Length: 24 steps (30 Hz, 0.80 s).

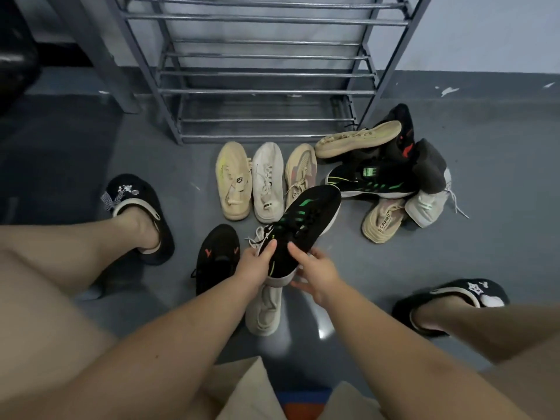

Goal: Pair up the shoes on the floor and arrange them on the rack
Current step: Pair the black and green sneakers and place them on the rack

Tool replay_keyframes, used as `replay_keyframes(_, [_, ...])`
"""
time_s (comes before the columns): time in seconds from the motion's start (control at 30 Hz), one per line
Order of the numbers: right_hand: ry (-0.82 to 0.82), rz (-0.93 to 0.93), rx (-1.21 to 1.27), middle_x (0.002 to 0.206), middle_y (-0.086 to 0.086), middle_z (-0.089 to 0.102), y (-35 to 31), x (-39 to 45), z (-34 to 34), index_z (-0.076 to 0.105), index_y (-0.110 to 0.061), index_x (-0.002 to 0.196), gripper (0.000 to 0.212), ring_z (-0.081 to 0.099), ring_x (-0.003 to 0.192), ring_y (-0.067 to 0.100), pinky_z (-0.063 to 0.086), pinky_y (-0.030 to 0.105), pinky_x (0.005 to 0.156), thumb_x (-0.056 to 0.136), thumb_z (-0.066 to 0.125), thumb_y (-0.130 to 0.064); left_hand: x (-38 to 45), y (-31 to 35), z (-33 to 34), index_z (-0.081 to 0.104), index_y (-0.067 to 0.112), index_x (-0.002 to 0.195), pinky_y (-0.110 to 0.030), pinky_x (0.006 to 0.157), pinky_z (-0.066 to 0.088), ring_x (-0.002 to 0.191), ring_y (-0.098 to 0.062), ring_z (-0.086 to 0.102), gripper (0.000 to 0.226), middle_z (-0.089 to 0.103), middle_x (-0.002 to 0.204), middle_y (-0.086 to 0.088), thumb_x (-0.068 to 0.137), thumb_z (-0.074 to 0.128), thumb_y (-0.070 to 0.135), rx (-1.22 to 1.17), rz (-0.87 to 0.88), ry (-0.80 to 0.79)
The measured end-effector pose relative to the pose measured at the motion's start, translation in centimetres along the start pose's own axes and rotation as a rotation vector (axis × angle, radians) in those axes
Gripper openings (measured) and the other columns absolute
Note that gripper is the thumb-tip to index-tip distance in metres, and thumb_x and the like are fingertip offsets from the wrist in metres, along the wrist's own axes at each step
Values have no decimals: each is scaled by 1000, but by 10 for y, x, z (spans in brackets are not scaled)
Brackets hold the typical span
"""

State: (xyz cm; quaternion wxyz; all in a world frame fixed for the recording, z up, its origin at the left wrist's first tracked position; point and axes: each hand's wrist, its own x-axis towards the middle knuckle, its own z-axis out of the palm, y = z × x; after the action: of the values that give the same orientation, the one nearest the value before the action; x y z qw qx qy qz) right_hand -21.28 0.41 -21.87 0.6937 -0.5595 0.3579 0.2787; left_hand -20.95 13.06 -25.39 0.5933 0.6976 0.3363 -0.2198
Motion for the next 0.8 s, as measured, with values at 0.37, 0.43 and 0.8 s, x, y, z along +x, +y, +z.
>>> replay_keyframes(0.37, [65, 132, -48, 84, 2, 61, 15, -8, -39, 50, -6, 132, 38, 57, 68, 13, 48, 19, 40, 94, 53, -4, -13, -10, 25, 62, 11, 95, -24, 57, 50, 71, -18, 59, 41, 60, 84, -5, 90, 52, 51, 68, -235, -173])
replay_keyframes(0.43, [97, 153, -82, 85, 3, 61, 20, -8, -51, 51, -7, 132, 38, 56, 68, 13, 48, 23, 43, 95, 53, -4, -14, -18, 32, 61, 6, 95, -29, 62, 56, 73, -21, 63, 41, 63, 85, -8, 90, 54, 47, 72, -282, -206])
replay_keyframes(0.8, [117, 74, -245, 131, 14, 57, 25, 8, -70, 43, -14, 141, 51, 58, 109, 28, 49, 35, 87, 94, 48, 5, -13, -34, 42, 54, 6, 90, -24, 53, 53, 70, -19, 57, 14, 57, 82, -10, 98, 47, 14, 185, -364, -346])
